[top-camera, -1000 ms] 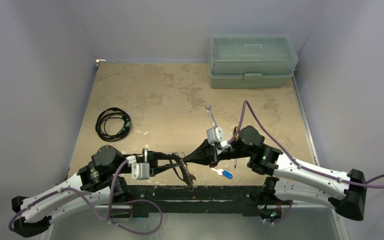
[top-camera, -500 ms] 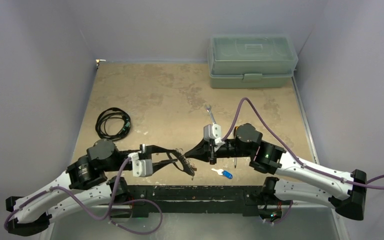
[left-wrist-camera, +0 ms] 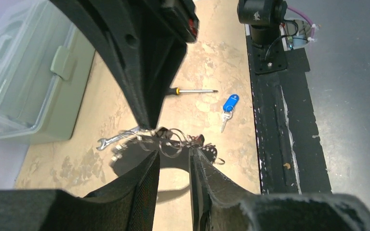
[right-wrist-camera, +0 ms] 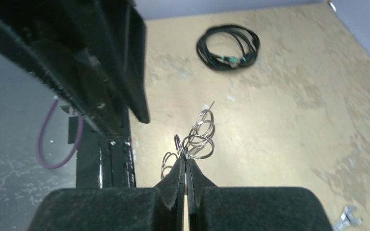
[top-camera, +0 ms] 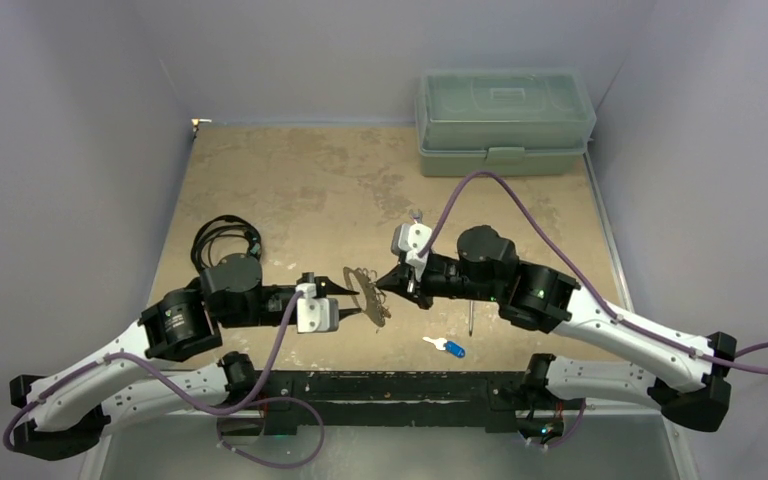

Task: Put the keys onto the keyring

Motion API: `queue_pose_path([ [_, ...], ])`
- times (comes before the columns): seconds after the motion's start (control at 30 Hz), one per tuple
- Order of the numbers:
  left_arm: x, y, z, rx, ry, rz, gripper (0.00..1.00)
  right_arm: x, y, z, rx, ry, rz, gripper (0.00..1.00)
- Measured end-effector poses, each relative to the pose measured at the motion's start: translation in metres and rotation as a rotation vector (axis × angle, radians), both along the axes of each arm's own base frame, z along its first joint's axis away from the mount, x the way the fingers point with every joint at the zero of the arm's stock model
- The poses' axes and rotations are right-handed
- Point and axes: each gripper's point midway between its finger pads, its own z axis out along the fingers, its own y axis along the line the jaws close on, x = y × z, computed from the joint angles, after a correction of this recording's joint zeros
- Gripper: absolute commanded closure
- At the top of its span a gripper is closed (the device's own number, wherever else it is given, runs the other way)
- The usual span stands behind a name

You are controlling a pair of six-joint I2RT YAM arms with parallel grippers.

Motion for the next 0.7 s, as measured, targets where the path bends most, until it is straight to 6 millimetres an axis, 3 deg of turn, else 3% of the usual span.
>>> queue_pose_path([
  [0.17,-0.001,0.000,-0.005,-0.005,0.026,0.004,0.54,0.017,-0.005,0.004,-0.108,0.024,-0.094,1.00],
  [0.27,0.001,0.002,-0.009,-0.033,0.077,0.052,0.28,0.021,-0.009,-0.004,-0.178,0.054,-0.128,1.00],
  [0.3,0.003,0.003,-0.008,-0.041,0.088,0.070,0.25,0.022,-0.011,-0.007,-0.200,0.063,-0.142,1.00],
  [0.37,0.007,0.004,-0.006,-0.057,0.116,0.111,0.28,0.022,-0.017,-0.018,-0.257,0.092,-0.164,1.00],
  [0.47,0.013,0.002,-0.011,-0.055,0.142,0.149,0.48,0.021,-0.024,-0.029,-0.333,0.135,-0.190,1.00],
  [0.7,0.018,-0.013,-0.055,0.034,0.201,0.157,0.66,0.011,-0.026,-0.024,-0.331,0.158,-0.143,1.00],
])
